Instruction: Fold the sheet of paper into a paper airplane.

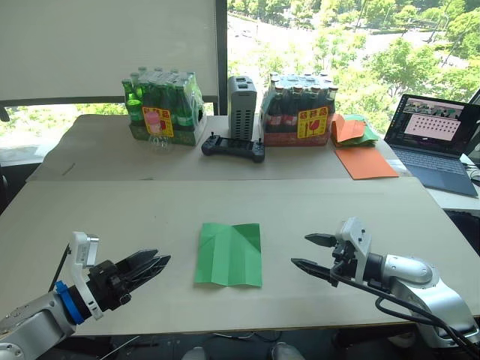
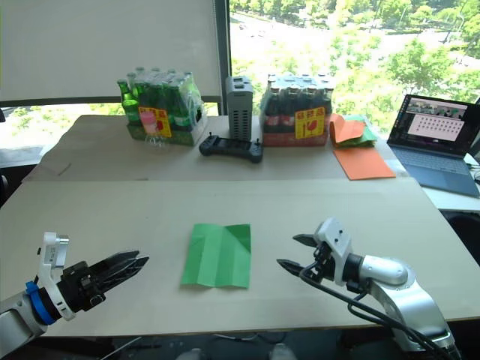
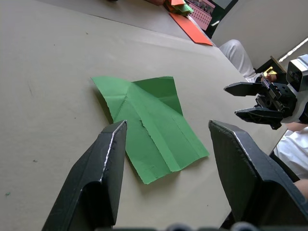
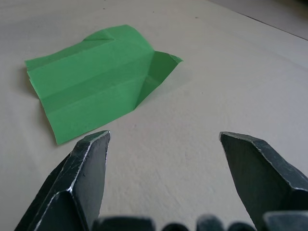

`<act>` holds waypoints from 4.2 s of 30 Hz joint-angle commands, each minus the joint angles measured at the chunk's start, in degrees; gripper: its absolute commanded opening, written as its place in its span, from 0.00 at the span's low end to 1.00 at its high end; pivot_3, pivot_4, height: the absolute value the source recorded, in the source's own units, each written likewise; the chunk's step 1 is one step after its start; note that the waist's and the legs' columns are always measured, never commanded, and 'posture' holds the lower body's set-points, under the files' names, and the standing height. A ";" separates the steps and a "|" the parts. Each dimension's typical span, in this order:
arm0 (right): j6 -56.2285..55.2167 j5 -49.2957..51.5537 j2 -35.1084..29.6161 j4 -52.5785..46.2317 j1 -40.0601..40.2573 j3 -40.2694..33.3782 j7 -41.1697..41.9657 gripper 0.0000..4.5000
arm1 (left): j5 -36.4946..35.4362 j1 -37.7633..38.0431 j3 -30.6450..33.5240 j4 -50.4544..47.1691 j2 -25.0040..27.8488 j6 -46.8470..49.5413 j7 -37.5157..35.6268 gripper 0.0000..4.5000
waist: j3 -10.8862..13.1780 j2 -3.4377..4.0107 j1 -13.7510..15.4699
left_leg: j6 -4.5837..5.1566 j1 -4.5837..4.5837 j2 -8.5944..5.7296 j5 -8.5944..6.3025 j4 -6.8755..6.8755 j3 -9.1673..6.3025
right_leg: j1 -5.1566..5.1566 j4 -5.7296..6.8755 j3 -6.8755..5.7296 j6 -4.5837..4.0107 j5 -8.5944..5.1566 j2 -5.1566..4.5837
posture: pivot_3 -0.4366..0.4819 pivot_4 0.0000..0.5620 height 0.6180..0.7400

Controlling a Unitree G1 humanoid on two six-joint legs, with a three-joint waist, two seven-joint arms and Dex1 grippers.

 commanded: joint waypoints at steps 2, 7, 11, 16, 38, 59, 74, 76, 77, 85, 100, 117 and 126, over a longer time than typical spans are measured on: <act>0.88 1.03 0.03 -1.71 -0.56 -0.46 -0.46 0.89 | -0.01 -1.30 0.82 -0.97 -0.32 -1.61 0.58 0.64 | 0.00 0.00 0.03 | 0.00 0.00 0.00 0.00 0.00 0.00 | 0.00 0.00 0.00 0.00 0.00 0.00 | 0.48 0.27 0.89; 2.06 1.77 0.33 -1.89 -0.82 -0.53 -0.32 0.89 | -0.73 -2.10 0.84 -0.67 -0.75 -1.35 1.54 0.64 | 0.00 0.00 0.00 | 0.00 0.00 0.00 0.00 0.00 0.00 | 0.00 0.00 0.00 0.00 0.00 0.00 | 0.48 0.27 0.89; 2.25 1.82 0.61 -1.79 -1.19 -0.64 -0.46 0.89 | -1.24 -3.51 0.42 -0.48 -0.86 -1.18 3.04 0.64 | 0.00 0.00 0.06 | 0.00 0.00 0.00 0.00 0.00 0.00 | 0.01 0.01 0.00 0.00 0.00 0.00 | 0.48 0.27 0.89; 2.34 1.97 0.95 -1.71 -1.43 -0.78 -0.83 0.89 | -2.32 -5.26 -0.06 -0.09 -0.93 -0.96 4.47 0.64 | 0.00 0.00 0.04 | 0.00 0.00 0.00 0.00 0.00 -0.01 | 0.01 0.01 0.00 0.00 0.00 0.00 | 0.48 0.27 0.89; 3.03 2.70 4.20 -0.72 -4.75 -0.62 -5.41 0.95 | -1.13 -13.91 -6.61 1.89 -2.82 -1.74 8.37 0.99 | 0.00 0.00 0.01 | 0.00 0.01 -0.01 0.00 0.00 -0.01 | 0.00 0.03 0.00 0.00 0.01 0.01 | 0.48 0.27 0.89; 5.16 2.98 10.58 -1.16 -9.01 1.61 -10.22 0.00 | 15.94 -23.76 -20.31 10.02 -7.54 -3.93 2.92 0.01 | 0.00 0.00 0.02 | 0.00 -0.01 -0.02 0.00 0.00 -0.02 | 0.01 0.02 0.00 0.02 0.02 0.01 | 0.48 0.27 0.89; 2.13 -2.07 17.32 2.53 -13.70 6.94 -15.03 0.00 | 36.61 -34.19 -35.14 23.86 -11.61 -8.27 -3.61 0.01 | 0.00 0.01 0.05 | 0.00 -0.03 -0.03 0.01 0.00 -0.04 | -0.03 0.06 -0.01 0.03 0.03 0.01 | 0.48 0.27 0.89; 1.34 -3.12 17.82 3.00 -13.96 7.09 -15.71 0.00 | 38.43 -34.50 -36.15 24.83 -11.69 -8.67 -4.64 0.01 | -0.01 0.01 -0.01 | 0.00 -0.03 -0.03 0.01 0.00 -0.04 | -0.03 0.06 -0.01 0.03 0.03 0.01 | 0.48 0.27 0.89; 1.09 -4.01 18.16 3.60 -14.28 7.05 -16.61 0.00 | 38.86 -34.52 -36.38 25.17 -11.76 -8.50 -5.12 0.01 | -0.01 0.01 -0.02 | 0.00 -0.03 -0.03 0.01 0.00 -0.04 | -0.03 0.06 -0.01 0.03 0.03 0.02 | 0.48 0.27 0.89; 0.71 -13.85 15.90 7.16 -14.55 11.73 -19.76 0.00 | 42.80 -32.52 -36.70 26.51 -11.30 -9.16 -7.88 0.01 | -0.01 0.01 -0.02 | 0.00 -0.03 -0.03 0.01 0.00 -0.03 | -0.04 0.07 -0.01 0.04 0.03 0.00 | 0.48 0.27 0.89; 4.63 -14.37 12.02 4.54 -11.66 15.96 -12.70 0.00 | 44.01 -29.09 -34.89 23.96 -10.98 -7.99 -8.93 0.01 | -0.01 0.02 -0.09 | 0.00 0.00 -0.02 0.01 0.00 -0.04 | -0.01 0.08 -0.01 0.04 0.03 0.01 | 0.48 0.27 0.89; 7.06 -9.86 13.78 0.02 -11.76 16.75 -7.97 0.00 | 44.44 -28.49 -35.07 23.72 -11.40 -7.67 -8.74 0.01 | -0.01 0.01 -0.04 | 0.00 0.02 -0.02 0.01 0.00 -0.05 | 0.00 0.07 -0.01 0.04 0.03 0.01 | 0.48 0.27 0.89; 5.96 -9.15 17.89 0.32 -14.28 19.08 -8.51 0.00 | 44.45 -28.63 -35.00 23.82 -11.34 -7.57 -8.84 0.01 | -0.01 0.02 -0.03 | 0.00 0.01 -0.02 0.01 0.00 -0.06 | 0.00 0.08 -0.02 0.04 0.03 0.01 | 0.48 0.27 0.89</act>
